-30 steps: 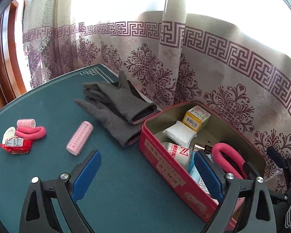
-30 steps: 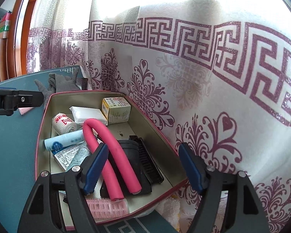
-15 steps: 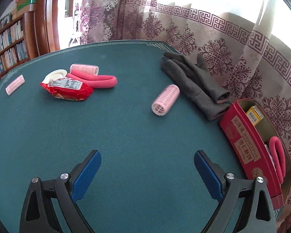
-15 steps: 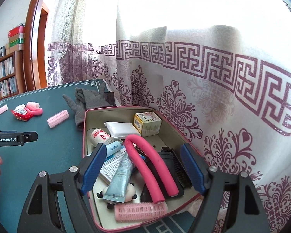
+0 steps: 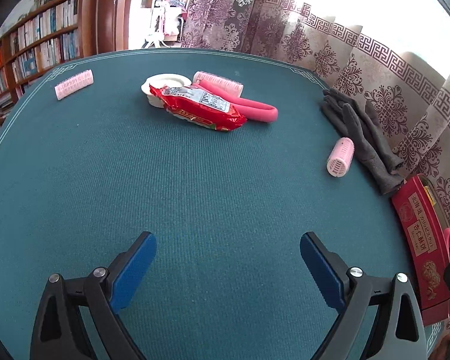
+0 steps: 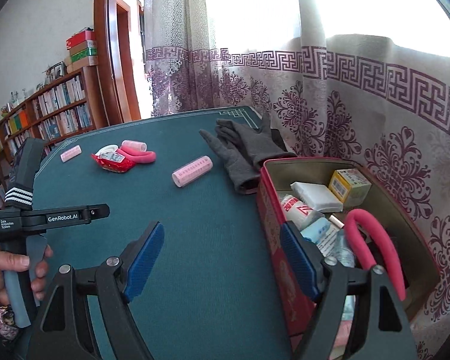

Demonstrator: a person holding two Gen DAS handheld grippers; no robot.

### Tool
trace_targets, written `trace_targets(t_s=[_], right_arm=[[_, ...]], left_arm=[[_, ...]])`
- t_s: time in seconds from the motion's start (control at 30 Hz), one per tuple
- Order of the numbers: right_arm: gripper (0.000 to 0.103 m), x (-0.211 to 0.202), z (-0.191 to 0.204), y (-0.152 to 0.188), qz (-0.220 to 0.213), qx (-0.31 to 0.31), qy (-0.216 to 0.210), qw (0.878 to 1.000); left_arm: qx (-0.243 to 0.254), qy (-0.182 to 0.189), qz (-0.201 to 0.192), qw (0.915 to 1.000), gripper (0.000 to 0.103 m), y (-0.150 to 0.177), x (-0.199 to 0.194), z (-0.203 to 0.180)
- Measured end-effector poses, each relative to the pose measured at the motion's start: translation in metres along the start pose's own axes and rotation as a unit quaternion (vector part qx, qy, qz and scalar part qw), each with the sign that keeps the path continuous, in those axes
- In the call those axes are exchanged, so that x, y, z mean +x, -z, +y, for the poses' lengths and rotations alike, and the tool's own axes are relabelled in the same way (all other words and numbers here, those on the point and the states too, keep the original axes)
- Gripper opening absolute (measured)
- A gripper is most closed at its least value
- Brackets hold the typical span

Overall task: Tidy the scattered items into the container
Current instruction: 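Move the right gripper to the pink curler roller and close on it, then grasp the red snack packet with the left gripper while the right gripper holds the curler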

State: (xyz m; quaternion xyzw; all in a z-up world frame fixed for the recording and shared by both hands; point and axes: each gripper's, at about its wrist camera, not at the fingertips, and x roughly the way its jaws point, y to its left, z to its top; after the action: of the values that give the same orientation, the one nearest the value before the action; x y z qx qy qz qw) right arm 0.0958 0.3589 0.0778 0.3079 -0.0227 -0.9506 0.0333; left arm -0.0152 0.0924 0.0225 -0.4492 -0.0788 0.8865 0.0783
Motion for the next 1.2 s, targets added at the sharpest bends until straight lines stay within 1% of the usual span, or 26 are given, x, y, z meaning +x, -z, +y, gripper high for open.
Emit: trace_targets(t_s=[0.17,0.27,0.3,0.37,0.47,0.53,0.63,0.73,0.8,0.83,0.87,0.9,0.93,1.0,1.07,1.13,1.2], right_arm=[[0.082,0.044,0.016,-0.004,0.059,0.037,-0.056,0.996],[0.082,0.069,0.022,-0.01,0.082,0.059,-0.066,0.993],[0.082,0.077,0.024,-0.012,0.087,0.063,-0.065,0.992],[0.082,0.091,0.026,-0.018,0.092,0.069,-0.057,0.992],[0.082,0.112,0.027,-0.03,0.098,0.078,-0.045,0.991],[0.082,0.126,0.027,-0.038,0.103,0.093,-0.046,0.989],[0.082,0.147,0.028,-0.05,0.109,0.112,-0.037,0.987],[0.082,0.167,0.033,-0.061,0.109,0.107,-0.019,0.988],[0.082,0.18,0.036,-0.066,0.108,0.101,-0.006,0.989],[0.076,0.186,0.037,-0.068,0.108,0.097,0.003,0.989],[0.065,0.192,0.037,-0.07,0.112,0.091,0.013,0.989],[0.059,0.198,0.038,-0.07,0.12,0.086,0.022,0.989],[0.051,0.204,0.037,-0.07,0.13,0.084,0.027,0.988],[0.046,0.202,0.038,-0.067,0.122,0.075,0.03,0.989],[0.039,0.198,0.042,-0.063,0.119,0.063,0.029,0.99],[0.035,0.192,0.045,-0.058,0.118,0.054,0.025,0.991],[0.034,0.186,0.046,-0.051,0.115,0.052,0.022,0.992]], left_arm=[[-0.031,-0.008,0.002,0.9995,0.098,0.001,0.002,0.029],[-0.039,-0.01,-0.008,0.9991,0.098,0.0,0.002,0.04],[-0.039,-0.013,-0.01,0.9991,0.098,-0.001,0.003,0.041],[-0.032,-0.015,-0.015,0.9993,0.102,-0.001,0.005,0.04],[-0.009,-0.032,-0.02,0.9992,0.102,0.0,0.009,0.034],[0.0,-0.038,-0.021,0.9991,0.102,0.0,0.011,0.032],[-0.003,-0.033,-0.024,0.9992,0.102,0.0,0.011,0.034],[-0.007,-0.028,-0.027,0.9992,0.102,0.0,0.01,0.036],[-0.004,-0.032,-0.028,0.9991,0.102,0.0,0.011,0.035],[-0.003,-0.034,-0.028,0.999,0.102,0.001,0.011,0.034],[-0.001,-0.035,-0.028,0.999,0.102,0.001,0.011,0.034],[-0.001,-0.035,-0.028,0.999,0.102,0.001,0.011,0.034],[-0.002,-0.034,-0.028,0.999,0.102,0.001,0.011,0.034],[-0.004,-0.03,-0.03,0.9991,0.102,0.0,0.011,0.034],[-0.004,-0.03,-0.03,0.9991,0.102,0.0,0.012,0.035],[-0.002,-0.034,-0.029,0.999,0.102,-0.001,0.013,0.034],[0.001,-0.039,-0.026,0.9989,0.102,-0.003,0.016,0.033]])
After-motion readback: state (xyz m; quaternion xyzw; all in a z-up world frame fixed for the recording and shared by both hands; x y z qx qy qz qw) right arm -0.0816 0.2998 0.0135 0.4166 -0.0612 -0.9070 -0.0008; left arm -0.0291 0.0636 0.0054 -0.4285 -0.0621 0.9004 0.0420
